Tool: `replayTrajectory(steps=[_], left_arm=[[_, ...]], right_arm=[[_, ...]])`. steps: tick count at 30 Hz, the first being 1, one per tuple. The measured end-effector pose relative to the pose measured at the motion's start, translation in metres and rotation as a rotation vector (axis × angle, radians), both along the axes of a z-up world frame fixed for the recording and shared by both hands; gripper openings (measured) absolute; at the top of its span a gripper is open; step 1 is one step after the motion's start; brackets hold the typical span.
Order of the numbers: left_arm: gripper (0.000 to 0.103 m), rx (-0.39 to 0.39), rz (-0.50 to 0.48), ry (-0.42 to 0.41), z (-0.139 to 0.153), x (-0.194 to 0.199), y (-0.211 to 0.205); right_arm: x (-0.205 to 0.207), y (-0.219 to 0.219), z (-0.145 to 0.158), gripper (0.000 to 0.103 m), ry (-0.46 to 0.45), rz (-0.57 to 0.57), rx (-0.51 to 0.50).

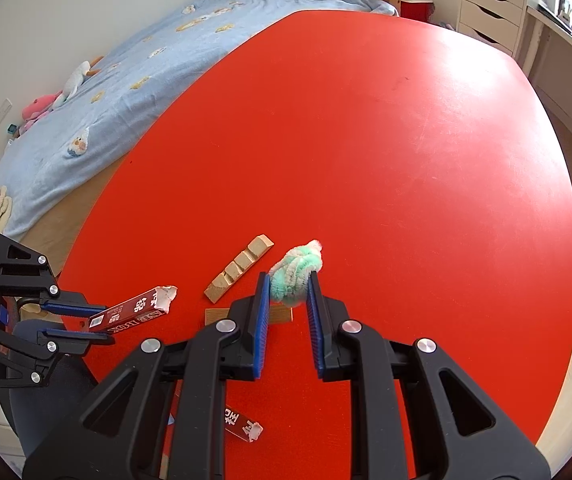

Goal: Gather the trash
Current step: 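Carry both items over the wastebasket and open both tools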

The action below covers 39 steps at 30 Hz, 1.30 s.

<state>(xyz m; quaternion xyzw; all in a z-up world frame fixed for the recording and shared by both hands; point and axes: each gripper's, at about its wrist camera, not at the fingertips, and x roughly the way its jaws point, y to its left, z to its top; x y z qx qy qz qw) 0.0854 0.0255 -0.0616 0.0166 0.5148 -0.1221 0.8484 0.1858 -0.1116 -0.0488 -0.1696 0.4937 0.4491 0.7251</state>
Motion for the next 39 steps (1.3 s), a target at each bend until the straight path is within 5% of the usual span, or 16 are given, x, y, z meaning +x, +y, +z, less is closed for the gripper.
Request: replayTrajectory(steps=[24,39], left_arm=[[0.016,-0.074,0.116,-0.130,0.063,-0.057,-0.053],[0.016,-0.123,0.164,-0.118,0.052,-0.097,-0.075]], right_arm=[[-0.107,-0.097,0.065,0.018,-0.128,0.068,0.100],[-0.182,-0.154,0.059,0.018,-0.096,0.073,0.112]])
